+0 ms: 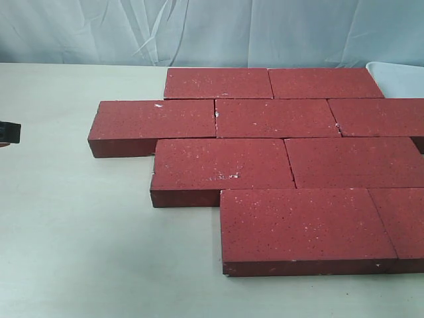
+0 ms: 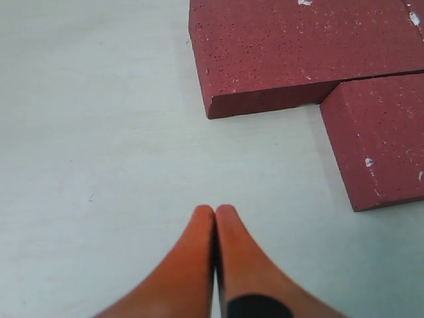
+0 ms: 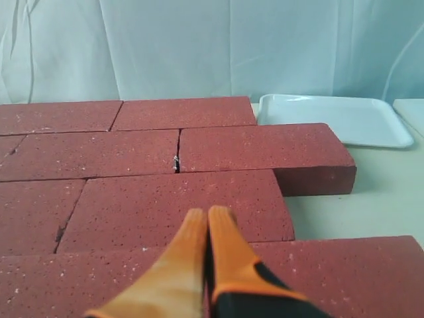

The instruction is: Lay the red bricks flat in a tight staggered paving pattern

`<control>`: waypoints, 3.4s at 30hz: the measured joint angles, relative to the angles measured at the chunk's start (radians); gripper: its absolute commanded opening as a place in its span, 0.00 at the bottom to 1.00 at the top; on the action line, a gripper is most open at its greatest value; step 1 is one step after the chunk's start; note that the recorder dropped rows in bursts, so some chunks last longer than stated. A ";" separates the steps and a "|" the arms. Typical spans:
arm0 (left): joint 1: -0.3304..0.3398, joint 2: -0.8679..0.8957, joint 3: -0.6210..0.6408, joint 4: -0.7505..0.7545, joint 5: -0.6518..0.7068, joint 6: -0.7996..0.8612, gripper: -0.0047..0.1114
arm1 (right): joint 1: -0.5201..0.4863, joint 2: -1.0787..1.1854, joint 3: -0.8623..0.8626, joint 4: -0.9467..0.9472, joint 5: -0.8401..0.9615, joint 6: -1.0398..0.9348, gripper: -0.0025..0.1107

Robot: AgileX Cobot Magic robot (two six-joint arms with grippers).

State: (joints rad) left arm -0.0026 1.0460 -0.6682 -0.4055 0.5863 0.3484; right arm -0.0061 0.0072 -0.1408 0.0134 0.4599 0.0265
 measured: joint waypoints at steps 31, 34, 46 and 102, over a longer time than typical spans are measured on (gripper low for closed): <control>0.000 0.000 0.000 0.000 0.000 0.000 0.04 | -0.018 0.000 0.133 0.019 -0.061 -0.002 0.01; 0.000 0.000 0.000 0.000 0.000 0.000 0.04 | -0.018 0.000 0.133 0.019 -0.061 -0.002 0.01; 0.000 0.000 0.000 0.000 0.000 0.000 0.04 | -0.018 0.000 0.133 0.019 -0.063 -0.002 0.01; 0.000 -0.525 0.223 0.000 -0.098 0.000 0.04 | -0.018 0.000 0.133 0.019 -0.063 -0.004 0.01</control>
State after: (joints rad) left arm -0.0026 0.5213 -0.4454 -0.4055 0.4885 0.3484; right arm -0.0242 0.0072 -0.0083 0.0324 0.3967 0.0226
